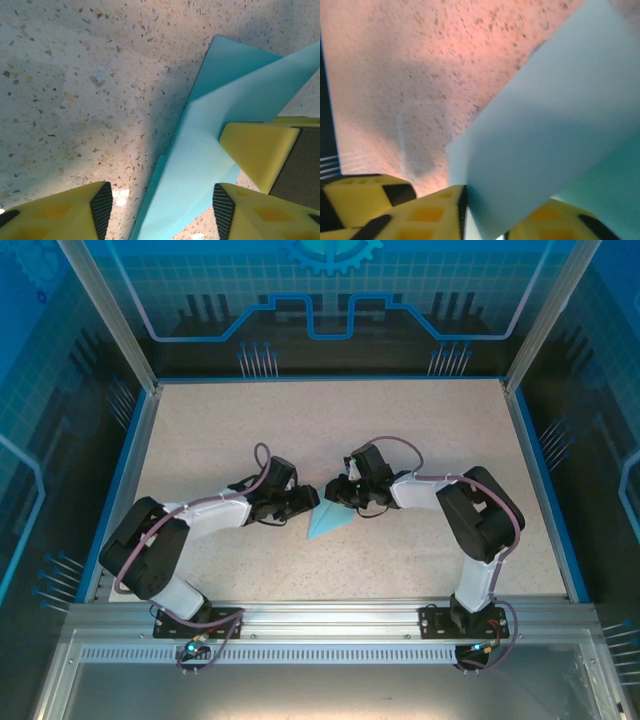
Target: Fold a paper plane with a square sheet of paper (pick it up from the middle)
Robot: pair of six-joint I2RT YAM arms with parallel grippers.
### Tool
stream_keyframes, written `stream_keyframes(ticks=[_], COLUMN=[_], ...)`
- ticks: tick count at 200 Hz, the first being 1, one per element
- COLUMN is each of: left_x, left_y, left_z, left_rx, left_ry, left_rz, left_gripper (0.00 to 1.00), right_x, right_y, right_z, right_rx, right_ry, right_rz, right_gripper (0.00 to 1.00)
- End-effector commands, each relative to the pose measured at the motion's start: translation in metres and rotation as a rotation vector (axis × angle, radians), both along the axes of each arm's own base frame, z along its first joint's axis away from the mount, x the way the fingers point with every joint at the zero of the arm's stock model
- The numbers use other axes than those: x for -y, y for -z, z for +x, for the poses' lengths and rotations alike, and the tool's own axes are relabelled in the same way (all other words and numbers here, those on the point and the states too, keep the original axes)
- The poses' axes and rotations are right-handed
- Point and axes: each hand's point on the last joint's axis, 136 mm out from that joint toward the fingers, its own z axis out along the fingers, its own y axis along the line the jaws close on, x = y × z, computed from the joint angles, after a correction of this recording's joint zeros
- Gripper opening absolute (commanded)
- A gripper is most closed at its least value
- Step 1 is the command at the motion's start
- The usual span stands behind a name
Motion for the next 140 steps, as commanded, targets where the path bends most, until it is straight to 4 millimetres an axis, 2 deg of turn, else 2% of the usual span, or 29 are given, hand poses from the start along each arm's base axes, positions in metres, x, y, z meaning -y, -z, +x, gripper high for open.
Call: stream_keyframes(ticks=[1, 22, 32, 33, 38, 74, 114, 140], left_x=[0.0, -0.003, -0.004, -0.004, -0.004, -0.001, 0.011, 0.022], left_y=[-0.016, -0.03, -0.039, -0.039, -0.044, -0.082, -0.122, -0.144], left_z=[-0.003, -0.005, -0.005, -0.005, -0.006, -0.01, -0.014, -0.016], left_rx=[0.029, 0.046, 0.066, 0.068, 0.075, 0.14, 0.212, 0.239], left_ry=[0.022, 0.04, 0.053, 0.055, 0.057, 0.126, 0.196, 0.245], left_rz=[-0.091, -0.147, -0.184, -0.186, -0.204, -0.346, -0.491, -0.608], left_gripper=[0.63, 0.72, 0.76, 0.76, 0.78, 0.89, 0.95, 0.94], right_x=[-0.014, -0.016, -0.015, -0.013, -0.01, 0.002, 0.017, 0.015], right_y=[-0.013, -0.041, -0.063, -0.058, -0.064, -0.12, -0.174, -0.195], right_z=[0.003, 0.008, 0.012, 0.008, 0.006, 0.003, 0.0, -0.004], right_rx=[0.073, 0.151, 0.2, 0.189, 0.199, 0.288, 0.336, 0.348], right_ry=[-0.034, -0.043, -0.049, -0.051, -0.055, -0.119, -0.156, -0.184], right_rz=[0.078, 0.143, 0.18, 0.176, 0.184, 0.306, 0.446, 0.493], right_gripper=[0.15, 0.09, 0.07, 0.07, 0.07, 0.04, 0.05, 0.05])
